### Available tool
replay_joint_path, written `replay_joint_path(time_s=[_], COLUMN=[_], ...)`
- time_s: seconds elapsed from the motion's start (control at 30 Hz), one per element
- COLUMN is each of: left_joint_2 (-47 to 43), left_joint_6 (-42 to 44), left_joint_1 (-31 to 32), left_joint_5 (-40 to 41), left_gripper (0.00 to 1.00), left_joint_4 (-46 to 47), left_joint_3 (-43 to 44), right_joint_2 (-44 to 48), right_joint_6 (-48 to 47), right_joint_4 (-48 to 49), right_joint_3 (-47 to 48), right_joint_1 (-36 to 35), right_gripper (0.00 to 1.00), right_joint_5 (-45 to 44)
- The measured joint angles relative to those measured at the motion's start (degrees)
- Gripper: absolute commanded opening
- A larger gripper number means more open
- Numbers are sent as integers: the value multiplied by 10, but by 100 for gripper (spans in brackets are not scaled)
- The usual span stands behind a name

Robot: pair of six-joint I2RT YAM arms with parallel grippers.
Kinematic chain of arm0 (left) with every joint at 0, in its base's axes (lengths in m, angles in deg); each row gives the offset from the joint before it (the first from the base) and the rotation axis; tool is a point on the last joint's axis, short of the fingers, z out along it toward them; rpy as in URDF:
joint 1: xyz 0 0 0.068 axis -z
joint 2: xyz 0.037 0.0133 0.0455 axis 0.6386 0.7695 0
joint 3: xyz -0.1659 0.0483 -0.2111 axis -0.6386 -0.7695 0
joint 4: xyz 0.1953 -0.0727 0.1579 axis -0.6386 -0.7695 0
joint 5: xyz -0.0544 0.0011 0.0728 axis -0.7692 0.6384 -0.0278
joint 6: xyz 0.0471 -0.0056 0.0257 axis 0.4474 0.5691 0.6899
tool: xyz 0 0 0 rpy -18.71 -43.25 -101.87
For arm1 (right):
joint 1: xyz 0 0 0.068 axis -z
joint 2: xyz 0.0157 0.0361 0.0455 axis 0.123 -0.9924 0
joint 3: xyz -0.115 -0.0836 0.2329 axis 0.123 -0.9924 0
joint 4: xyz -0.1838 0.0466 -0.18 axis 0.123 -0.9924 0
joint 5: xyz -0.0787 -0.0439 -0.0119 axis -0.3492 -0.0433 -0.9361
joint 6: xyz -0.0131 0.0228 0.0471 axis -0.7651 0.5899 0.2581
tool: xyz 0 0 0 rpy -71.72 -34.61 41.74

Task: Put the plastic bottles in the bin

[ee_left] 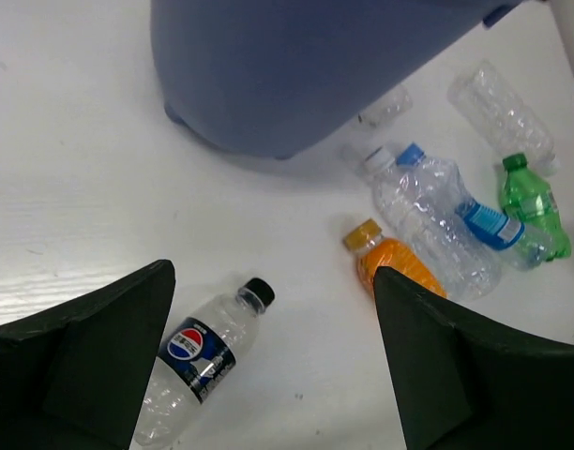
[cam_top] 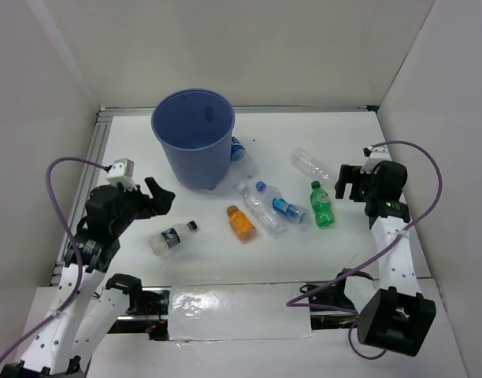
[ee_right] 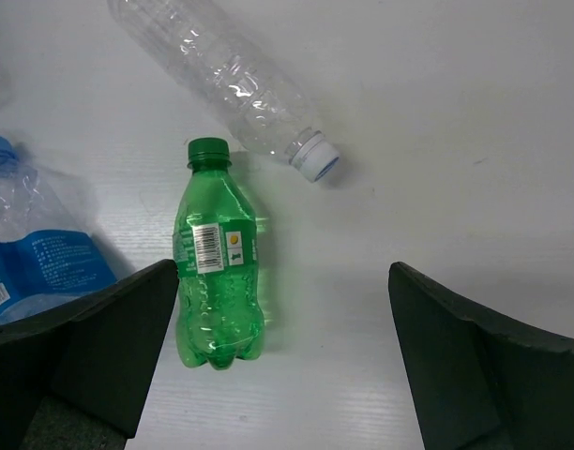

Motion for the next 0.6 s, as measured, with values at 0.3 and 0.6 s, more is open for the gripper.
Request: replay_joint_path(time_s=[0.3,0.6], left_joint_2=[67,131], left_joint_6=[-3,-3], left_joint_1=[16,65], left_joint_5=[-49,-49], left_gripper=[100,53], left_joint_4=[-7,-14], left_joint_3=[0,11], right_joint_2=[-7,-35], right_joint_6=[-1,-59], right_joint_4=[-5,-39], right_joint_3=[0,12], right_joint_1=[0,0], right_gripper=[100,100], right_joint_5=[6,28])
